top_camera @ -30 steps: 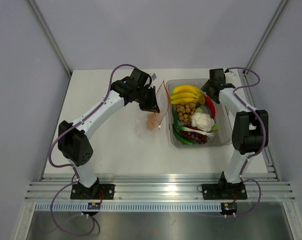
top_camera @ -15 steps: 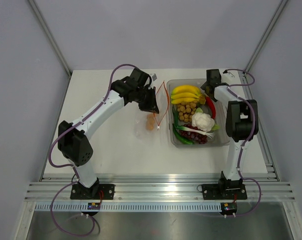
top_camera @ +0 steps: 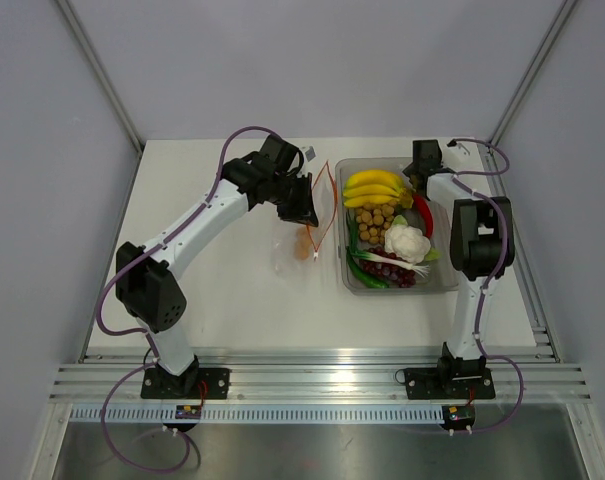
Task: Place the food in the zip-top bag and seal the zipper
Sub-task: Pick up the fake vegetable from the bin.
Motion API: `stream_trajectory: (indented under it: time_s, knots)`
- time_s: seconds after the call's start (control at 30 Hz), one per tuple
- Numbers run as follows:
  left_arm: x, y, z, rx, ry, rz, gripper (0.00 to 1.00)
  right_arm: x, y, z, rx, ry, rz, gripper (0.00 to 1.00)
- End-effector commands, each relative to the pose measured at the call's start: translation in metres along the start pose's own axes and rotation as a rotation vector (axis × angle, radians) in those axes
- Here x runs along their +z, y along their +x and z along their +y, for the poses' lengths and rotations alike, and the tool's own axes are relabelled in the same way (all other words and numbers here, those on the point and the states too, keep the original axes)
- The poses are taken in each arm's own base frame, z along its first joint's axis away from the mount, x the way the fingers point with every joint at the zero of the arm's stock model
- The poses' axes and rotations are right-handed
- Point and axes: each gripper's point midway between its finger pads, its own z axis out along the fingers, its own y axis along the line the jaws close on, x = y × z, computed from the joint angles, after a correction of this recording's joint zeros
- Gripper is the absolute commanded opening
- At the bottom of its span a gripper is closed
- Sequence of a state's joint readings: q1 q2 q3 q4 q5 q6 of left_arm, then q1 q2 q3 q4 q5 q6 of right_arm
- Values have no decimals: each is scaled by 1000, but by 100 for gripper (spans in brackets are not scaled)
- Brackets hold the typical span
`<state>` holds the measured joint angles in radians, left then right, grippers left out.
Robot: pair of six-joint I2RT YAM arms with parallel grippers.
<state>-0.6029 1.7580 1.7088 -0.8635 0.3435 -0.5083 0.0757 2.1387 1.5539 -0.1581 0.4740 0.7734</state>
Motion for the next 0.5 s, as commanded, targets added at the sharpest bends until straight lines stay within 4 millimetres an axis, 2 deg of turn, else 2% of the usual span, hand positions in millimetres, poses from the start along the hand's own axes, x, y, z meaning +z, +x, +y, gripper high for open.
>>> stream_trajectory:
  time_s: [0.0, 0.23, 0.47]
  knots:
    - [-16, -13, -19, 51, 66, -51, 0, 14, -7, -6, 11, 42, -58, 69]
    - [-13, -13, -19, 45, 69, -44, 0, 17, -2, -8, -11, 69, -28, 67]
    - [-11, -12, -17, 46, 61, -39, 0, 9, -11, -9, -5, 47, -64, 43]
